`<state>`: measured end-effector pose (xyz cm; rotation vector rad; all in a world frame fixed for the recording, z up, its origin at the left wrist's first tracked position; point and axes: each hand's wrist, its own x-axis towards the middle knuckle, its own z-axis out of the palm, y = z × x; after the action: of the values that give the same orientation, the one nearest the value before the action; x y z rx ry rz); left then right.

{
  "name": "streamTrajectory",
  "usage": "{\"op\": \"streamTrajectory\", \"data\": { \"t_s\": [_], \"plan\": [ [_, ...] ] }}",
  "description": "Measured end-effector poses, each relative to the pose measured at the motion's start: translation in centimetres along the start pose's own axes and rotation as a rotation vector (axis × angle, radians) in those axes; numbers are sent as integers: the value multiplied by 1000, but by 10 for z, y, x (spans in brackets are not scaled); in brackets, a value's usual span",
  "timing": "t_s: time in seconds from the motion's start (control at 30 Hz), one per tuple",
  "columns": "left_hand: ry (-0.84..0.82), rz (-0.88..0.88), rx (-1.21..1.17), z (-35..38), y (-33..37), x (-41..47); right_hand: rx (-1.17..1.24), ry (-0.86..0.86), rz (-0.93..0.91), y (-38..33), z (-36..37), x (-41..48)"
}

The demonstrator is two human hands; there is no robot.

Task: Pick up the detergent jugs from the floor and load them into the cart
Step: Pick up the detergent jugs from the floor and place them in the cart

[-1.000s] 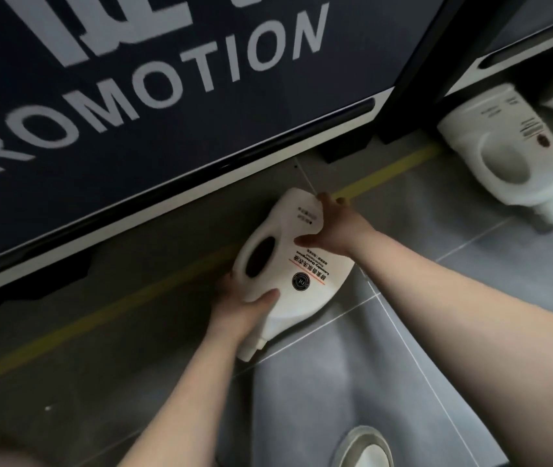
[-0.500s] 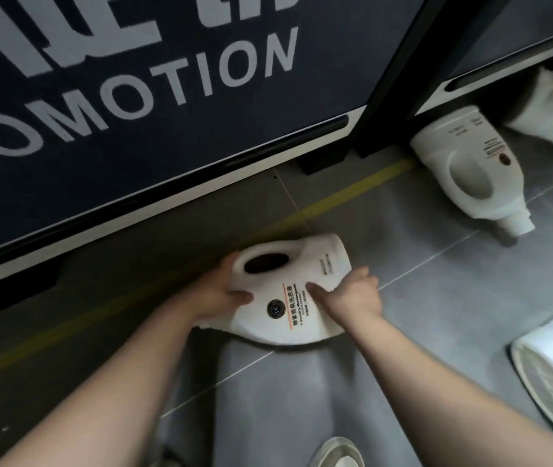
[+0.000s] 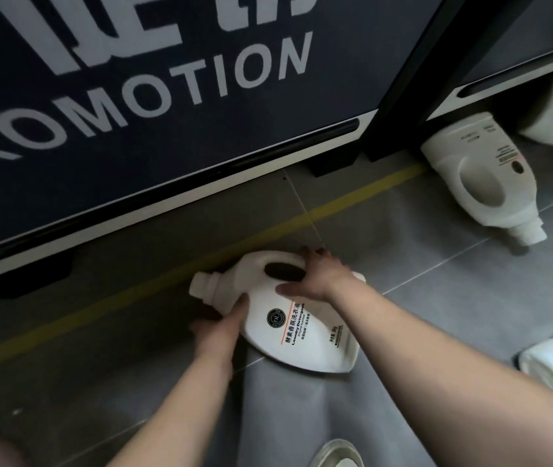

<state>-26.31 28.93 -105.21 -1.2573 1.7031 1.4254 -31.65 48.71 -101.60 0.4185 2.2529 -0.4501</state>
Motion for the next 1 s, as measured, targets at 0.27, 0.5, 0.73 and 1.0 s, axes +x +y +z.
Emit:
{"op": "streamTrajectory", "data": {
  "t_s": [0.27, 0.5, 0.73, 1.0],
  "plan": [
    [-118, 113, -18, 23, 2, 15, 203, 10, 180, 13, 16, 3],
    [-350, 198, 239, 20, 54, 27, 526, -73, 402, 21, 42, -24],
    [-367, 72, 340, -8, 41, 35, 816, -97, 293, 15, 44, -32],
    [-387, -5, 213, -8, 27, 35, 984, 63, 208, 12, 53, -26]
  ]
}}
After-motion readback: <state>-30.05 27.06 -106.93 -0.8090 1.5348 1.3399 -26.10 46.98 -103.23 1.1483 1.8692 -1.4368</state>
